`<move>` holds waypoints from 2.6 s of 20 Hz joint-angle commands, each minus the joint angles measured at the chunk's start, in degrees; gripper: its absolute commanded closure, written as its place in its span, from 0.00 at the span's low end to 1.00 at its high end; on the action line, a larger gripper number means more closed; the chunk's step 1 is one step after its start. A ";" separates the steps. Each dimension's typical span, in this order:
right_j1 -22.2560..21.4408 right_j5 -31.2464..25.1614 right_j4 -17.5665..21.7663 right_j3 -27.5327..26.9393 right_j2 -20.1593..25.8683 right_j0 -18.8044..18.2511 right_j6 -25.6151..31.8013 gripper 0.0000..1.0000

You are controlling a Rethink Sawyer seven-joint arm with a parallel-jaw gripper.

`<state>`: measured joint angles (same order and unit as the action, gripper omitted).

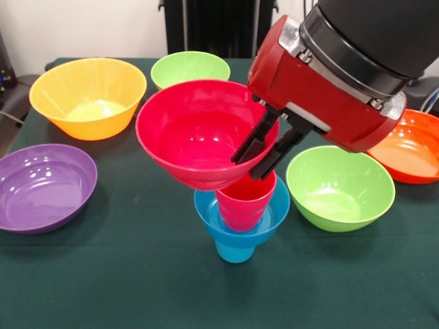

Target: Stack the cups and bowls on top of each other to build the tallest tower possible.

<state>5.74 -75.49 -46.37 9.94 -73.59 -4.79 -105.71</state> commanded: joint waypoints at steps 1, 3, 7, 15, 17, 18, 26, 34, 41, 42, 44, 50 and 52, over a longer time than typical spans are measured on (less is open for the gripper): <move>0.57 2.05 2.90 -0.44 5.09 -0.22 5.87 1.00; 0.75 1.84 2.28 -0.95 4.65 -0.46 5.52 1.00; 0.79 1.69 1.97 -0.97 4.56 -0.33 4.83 1.00; 0.65 1.41 2.10 0.74 5.76 0.97 2.74 1.00; 0.27 2.06 3.06 2.44 6.97 2.02 2.39 1.00; 0.05 2.35 3.53 3.20 7.53 2.45 2.32 1.00; -0.57 3.84 5.16 5.66 9.78 3.72 1.55 1.00; -1.64 4.96 7.28 8.74 12.14 5.36 1.55 1.00; -3.15 7.56 10.60 12.62 15.63 6.56 3.36 1.00; -2.98 7.41 10.70 12.20 15.59 6.33 3.39 1.00; -3.09 7.00 11.09 12.40 16.02 6.37 3.26 1.00; -3.30 7.71 12.60 12.53 16.98 6.26 2.63 1.00; -3.29 7.82 13.00 12.20 17.11 6.18 2.30 1.00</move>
<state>2.66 -69.97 -38.29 17.78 -62.88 1.19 -105.71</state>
